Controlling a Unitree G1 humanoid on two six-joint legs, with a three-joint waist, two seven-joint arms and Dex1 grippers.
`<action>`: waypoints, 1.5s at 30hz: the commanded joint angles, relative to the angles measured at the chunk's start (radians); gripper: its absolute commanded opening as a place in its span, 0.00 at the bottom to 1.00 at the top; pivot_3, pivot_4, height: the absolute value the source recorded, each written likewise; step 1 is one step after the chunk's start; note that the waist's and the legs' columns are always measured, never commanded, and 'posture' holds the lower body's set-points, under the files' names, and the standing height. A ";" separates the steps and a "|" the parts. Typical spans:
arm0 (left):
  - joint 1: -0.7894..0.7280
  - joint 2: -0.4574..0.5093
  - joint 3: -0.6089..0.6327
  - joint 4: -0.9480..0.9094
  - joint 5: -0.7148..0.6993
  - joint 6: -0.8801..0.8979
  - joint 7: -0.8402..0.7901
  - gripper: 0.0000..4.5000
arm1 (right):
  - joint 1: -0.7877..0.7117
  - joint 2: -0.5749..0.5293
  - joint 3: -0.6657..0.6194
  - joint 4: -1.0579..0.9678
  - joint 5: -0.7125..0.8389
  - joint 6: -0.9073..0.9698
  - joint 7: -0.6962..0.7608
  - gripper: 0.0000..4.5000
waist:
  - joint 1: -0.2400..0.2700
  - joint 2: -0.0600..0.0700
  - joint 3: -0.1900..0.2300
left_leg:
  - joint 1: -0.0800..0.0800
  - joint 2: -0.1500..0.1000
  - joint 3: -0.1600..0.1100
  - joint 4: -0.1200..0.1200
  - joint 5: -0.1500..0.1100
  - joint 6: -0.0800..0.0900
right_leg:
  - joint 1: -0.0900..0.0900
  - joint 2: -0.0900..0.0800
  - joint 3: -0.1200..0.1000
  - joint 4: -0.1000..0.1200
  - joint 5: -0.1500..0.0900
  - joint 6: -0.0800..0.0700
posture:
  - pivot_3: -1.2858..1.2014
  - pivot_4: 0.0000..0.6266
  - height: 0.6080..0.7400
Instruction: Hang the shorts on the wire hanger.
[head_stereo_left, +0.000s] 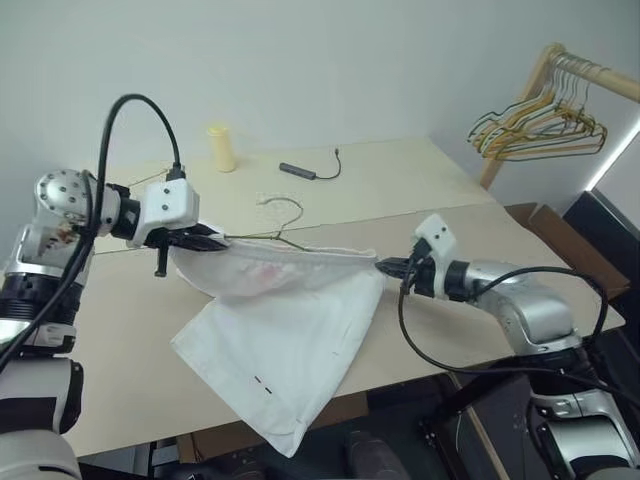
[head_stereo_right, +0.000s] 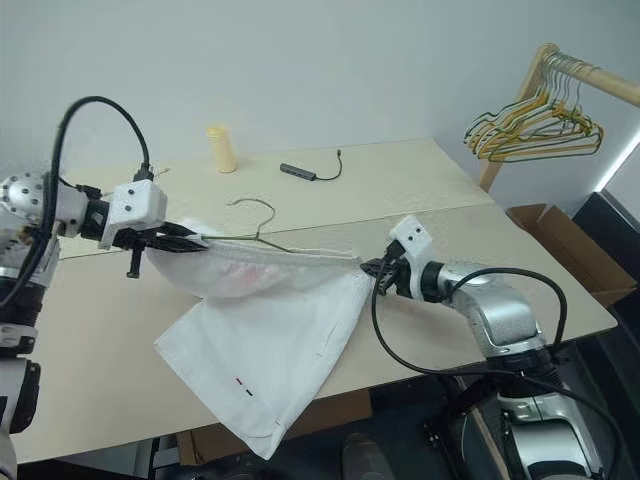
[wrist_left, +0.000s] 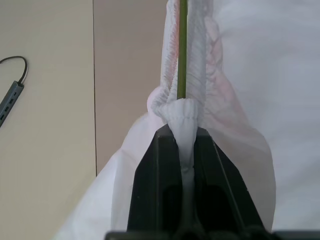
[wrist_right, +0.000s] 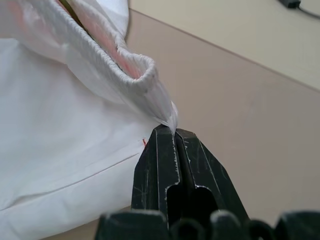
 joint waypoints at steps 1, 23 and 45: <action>-0.024 0.011 0.038 -0.010 -0.023 -0.003 0.001 0.00 | -0.065 -0.041 0.010 -0.069 -0.053 -0.059 0.024 0.01 | -0.001 0.000 0.000 | 0.000 0.000 0.000 0.000 0.000 0.000 | 0.000 0.000 0.000 0.000 0.000 0.000 | 0.45 0.00 1.00; -0.010 -0.029 0.099 -0.082 -0.149 0.008 -0.015 0.00 | -0.243 -0.014 0.202 -0.076 -0.286 -0.218 0.083 0.01 | -0.001 0.000 0.000 | 0.000 0.000 0.001 0.000 0.000 0.000 | -0.001 0.000 0.000 0.000 0.000 0.000 | 0.45 0.00 1.00; 0.037 -0.011 0.111 -0.152 -0.198 0.032 -0.056 0.00 | -0.225 0.010 0.181 -0.003 -0.206 -0.246 0.252 0.46 | 0.000 0.000 0.000 | 0.000 0.000 0.000 0.000 0.000 0.000 | 0.000 0.000 0.000 0.000 0.000 0.000 | 0.45 0.00 1.00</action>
